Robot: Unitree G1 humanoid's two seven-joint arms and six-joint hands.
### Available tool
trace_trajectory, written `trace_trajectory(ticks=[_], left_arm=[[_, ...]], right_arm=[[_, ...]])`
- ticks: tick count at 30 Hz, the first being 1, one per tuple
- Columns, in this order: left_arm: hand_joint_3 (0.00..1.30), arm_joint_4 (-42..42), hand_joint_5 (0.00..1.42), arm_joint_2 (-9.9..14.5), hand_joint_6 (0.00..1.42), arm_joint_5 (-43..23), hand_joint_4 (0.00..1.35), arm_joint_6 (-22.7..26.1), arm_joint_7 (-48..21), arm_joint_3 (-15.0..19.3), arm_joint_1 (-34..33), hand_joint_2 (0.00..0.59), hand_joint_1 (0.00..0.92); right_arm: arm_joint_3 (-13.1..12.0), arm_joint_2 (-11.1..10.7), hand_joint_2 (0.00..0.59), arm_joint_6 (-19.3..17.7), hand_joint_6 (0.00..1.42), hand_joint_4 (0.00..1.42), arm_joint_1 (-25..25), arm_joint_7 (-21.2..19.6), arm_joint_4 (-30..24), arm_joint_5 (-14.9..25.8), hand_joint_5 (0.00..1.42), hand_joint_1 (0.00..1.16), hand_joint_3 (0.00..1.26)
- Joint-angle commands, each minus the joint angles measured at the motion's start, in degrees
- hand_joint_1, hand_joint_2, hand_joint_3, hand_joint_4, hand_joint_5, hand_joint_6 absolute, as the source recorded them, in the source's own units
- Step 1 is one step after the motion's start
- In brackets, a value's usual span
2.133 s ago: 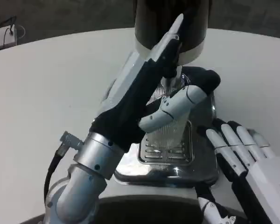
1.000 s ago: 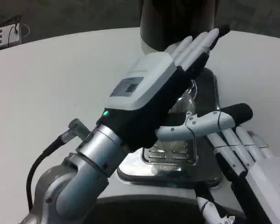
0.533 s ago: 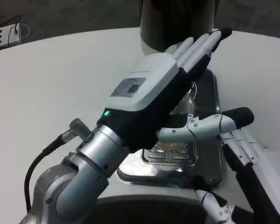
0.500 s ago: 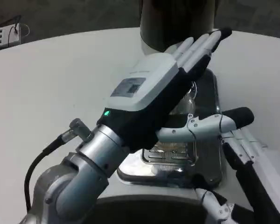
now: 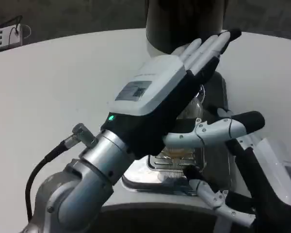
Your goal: Grasp the cup under the faucet to collect the drink, then remove the cup.
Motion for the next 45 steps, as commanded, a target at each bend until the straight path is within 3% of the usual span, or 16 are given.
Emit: trace_trajectory(ticks=[1,5,10,19,37,45], left_arm=[[0.0,-1.1,0.0,0.3,0.0,0.3,0.0,0.0,-1.5,-0.9,0.9,0.147,0.0],[0.0,-1.4,0.0,0.5,0.0,0.3,0.0,0.3,-1.5,-0.6,1.3,0.147,0.0],[0.0,-1.6,0.0,0.4,0.0,0.3,0.0,0.5,-1.3,-0.6,1.5,0.147,0.0],[0.0,-1.9,0.0,0.5,0.0,0.4,0.0,0.5,-1.2,-0.5,1.8,0.147,0.0],[0.0,-3.2,0.0,0.4,0.0,0.2,0.0,0.0,-0.3,0.9,3.2,0.147,0.0],[0.0,-4.6,0.0,-0.8,0.0,-1.5,0.0,-2.2,3.4,3.4,5.8,0.147,0.0]], right_arm=[[0.3,1.2,0.308,2.1,0.15,0.04,-2.0,-0.5,1.6,1.1,0.04,0.49,0.05],[0.0,1.1,0.289,2.1,0.16,0.04,-4.2,-1.6,3.7,2.0,0.05,0.54,0.02],[-0.1,-1.4,0.276,-1.3,0.19,0.05,-5.3,-4.9,6.5,3.1,0.07,0.59,0.02],[-0.2,-0.8,0.264,0.1,0.21,0.05,-7.5,-6.5,10.4,8.5,0.07,0.6,0.01],[0.8,0.2,0.262,1.5,0.22,0.05,-12.8,-8.9,17.2,10.8,0.08,0.6,0.01],[1.1,0.1,0.255,1.3,0.23,0.05,-13.6,-9.4,18.6,11.6,0.08,0.6,0.0]])
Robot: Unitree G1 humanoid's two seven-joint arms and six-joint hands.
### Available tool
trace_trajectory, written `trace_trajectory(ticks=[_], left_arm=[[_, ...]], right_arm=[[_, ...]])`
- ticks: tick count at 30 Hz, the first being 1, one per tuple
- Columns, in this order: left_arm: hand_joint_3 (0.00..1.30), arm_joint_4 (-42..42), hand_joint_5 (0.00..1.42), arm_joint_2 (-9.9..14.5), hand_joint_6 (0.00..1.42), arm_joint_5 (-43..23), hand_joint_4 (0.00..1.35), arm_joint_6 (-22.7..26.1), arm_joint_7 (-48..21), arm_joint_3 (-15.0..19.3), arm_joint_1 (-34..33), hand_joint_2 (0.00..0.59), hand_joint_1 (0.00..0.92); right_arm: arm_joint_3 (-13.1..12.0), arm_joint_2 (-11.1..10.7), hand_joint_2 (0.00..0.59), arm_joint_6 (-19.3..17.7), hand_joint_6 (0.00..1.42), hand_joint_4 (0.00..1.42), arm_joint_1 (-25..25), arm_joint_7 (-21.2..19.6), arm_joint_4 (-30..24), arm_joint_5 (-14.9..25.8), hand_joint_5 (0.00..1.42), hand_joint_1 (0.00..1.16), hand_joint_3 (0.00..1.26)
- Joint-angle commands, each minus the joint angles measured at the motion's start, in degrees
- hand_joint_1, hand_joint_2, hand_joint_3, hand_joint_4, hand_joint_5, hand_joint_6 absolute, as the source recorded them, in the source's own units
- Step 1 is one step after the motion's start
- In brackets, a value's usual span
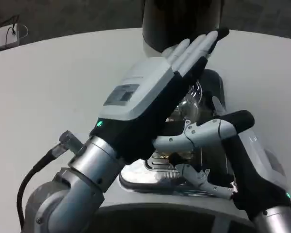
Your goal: Grasp the cup under the faucet to collect the drink, then remove the cup.
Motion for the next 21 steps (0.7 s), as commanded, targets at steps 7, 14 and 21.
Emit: trace_trajectory(ticks=[7,14,21], left_arm=[[0.0,-3.3,0.0,-3.5,0.0,0.6,0.0,-6.7,11.2,4.6,8.2,0.152,0.0],[0.0,-5.3,0.0,-4.3,0.0,2.3,0.0,-8.2,15.7,7.3,17.5,0.159,0.0],[0.0,-8.5,0.0,-4.8,0.0,4.7,0.0,-7.0,15.2,8.0,27.7,0.161,0.0]], right_arm=[[0.5,0.1,0.251,0.3,0.23,0.05,-1.6,-0.8,1.6,1.7,0.08,0.6,0.0],[0.8,0.0,0.248,0.2,0.23,0.06,-2.9,-0.7,3.1,2.7,0.09,0.6,0.0],[0.7,-0.5,0.247,0.3,0.23,0.07,-4.8,-0.4,4.9,3.7,0.1,0.6,0.0]])
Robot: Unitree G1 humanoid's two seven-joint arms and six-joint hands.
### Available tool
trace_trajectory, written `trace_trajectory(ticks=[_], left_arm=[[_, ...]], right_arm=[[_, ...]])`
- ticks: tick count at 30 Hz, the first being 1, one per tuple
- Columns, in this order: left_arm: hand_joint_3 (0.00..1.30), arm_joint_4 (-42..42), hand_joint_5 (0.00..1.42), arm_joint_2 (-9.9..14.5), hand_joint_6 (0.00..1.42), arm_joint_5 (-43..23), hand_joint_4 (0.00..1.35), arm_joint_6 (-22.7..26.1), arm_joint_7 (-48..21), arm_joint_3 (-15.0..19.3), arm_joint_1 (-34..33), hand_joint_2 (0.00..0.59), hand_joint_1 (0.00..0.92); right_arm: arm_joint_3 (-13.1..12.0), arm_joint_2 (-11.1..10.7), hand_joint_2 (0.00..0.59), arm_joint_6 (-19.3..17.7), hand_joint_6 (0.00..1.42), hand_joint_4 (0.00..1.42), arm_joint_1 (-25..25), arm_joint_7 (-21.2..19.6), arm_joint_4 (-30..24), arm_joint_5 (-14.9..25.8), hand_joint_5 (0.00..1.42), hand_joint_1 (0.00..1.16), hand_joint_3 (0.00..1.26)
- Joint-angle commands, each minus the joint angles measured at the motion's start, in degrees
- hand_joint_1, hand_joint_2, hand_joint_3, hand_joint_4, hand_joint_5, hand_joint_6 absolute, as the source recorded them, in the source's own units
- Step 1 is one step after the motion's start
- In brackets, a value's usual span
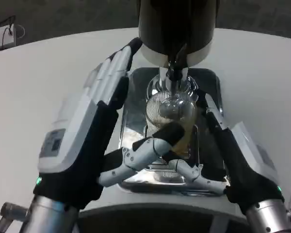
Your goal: Grasp the cup under the faucet to collect the drink, then remove the cup.
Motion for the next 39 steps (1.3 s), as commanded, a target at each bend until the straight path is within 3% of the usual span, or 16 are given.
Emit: trace_trajectory(ticks=[1,12,17,23,39], left_arm=[[0.0,-2.2,0.0,-0.3,0.0,1.9,0.0,0.6,0.0,0.1,5.2,0.161,0.0],[0.0,-1.9,0.0,0.5,0.0,3.1,0.0,0.0,-0.6,0.4,11.5,0.161,0.0],[0.0,-0.1,0.0,2.1,0.0,3.4,0.0,-1.1,-0.4,0.4,14.0,0.158,0.0],[0.0,1.0,0.0,2.8,0.0,3.3,0.0,-1.4,-0.4,0.2,15.0,0.157,0.0],[0.0,0.0,0.0,2.7,0.0,3.2,0.0,0.0,-1.8,-0.1,15.3,0.157,0.0]], right_arm=[[0.1,-0.3,0.247,0.4,0.23,0.07,-1.4,-0.2,1.5,1.3,0.1,0.6,0.0],[-0.1,-0.2,0.241,0.8,0.22,0.05,-5.4,-1.2,5.8,3.0,0.09,0.6,0.0],[-0.4,0.2,0.239,1.1,0.21,0.04,-6.9,-2.2,8.2,4.1,0.07,0.6,0.0],[-0.2,-0.5,0.228,0.5,0.2,0.03,-8.1,-3.3,10.2,4.3,0.06,0.6,0.0],[0.2,0.2,0.217,-1.8,0.2,0.04,-12.2,-6.8,17.1,6.9,0.07,0.65,0.0]])
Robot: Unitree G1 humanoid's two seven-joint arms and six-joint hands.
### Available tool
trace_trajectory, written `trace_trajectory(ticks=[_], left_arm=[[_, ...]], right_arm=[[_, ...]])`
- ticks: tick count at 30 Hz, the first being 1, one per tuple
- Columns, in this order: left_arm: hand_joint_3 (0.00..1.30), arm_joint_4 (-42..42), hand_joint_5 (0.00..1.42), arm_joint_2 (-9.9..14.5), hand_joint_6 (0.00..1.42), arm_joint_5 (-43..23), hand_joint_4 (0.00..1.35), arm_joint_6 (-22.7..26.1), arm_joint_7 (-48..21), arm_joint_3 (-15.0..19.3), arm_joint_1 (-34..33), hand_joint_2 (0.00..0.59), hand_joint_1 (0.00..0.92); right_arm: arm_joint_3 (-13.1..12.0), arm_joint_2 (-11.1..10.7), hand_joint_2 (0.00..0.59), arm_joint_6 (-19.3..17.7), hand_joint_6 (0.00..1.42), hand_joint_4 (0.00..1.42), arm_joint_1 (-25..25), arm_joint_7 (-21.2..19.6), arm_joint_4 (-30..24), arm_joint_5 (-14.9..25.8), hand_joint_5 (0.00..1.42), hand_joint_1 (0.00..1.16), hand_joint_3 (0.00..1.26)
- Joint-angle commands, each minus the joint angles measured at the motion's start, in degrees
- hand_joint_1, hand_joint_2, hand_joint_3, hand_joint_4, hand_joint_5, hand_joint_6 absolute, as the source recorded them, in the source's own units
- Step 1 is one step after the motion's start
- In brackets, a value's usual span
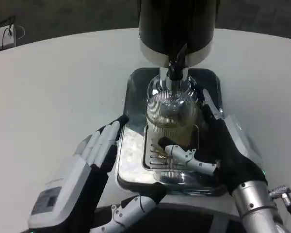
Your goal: Grasp the cup under the faucet to collect the drink, then remove the cup.
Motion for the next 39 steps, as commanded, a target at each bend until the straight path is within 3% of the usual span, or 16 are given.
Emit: trace_trajectory(ticks=[1,13,30,39], left_arm=[[0.0,-0.6,0.0,0.4,0.0,0.9,0.0,0.7,-0.9,0.2,0.2,0.157,0.0],[0.0,-0.7,0.0,0.2,0.0,0.8,0.0,1.8,-1.3,0.5,-0.6,0.157,0.0],[0.0,-1.9,0.0,0.2,0.0,0.6,0.0,3.1,-1.7,1.2,-0.1,0.157,0.0],[0.0,-2.9,0.0,0.0,0.0,0.2,0.0,3.9,-1.9,1.6,0.8,0.157,0.0]], right_arm=[[0.5,0.4,0.217,-2.1,0.2,0.04,-1.6,-1.5,1.9,1.1,0.08,0.65,0.0],[1.7,0.9,0.217,-4.2,0.21,0.05,-3.7,-3.2,5.0,2.3,0.09,0.65,0.0],[1.9,2.3,0.217,-4.1,0.21,0.05,-6.8,-5.0,10.1,3.4,0.1,0.65,0.0],[3.3,3.0,0.217,-4.9,0.21,0.06,-7.9,-5.3,11.6,3.4,0.1,0.65,0.0]])
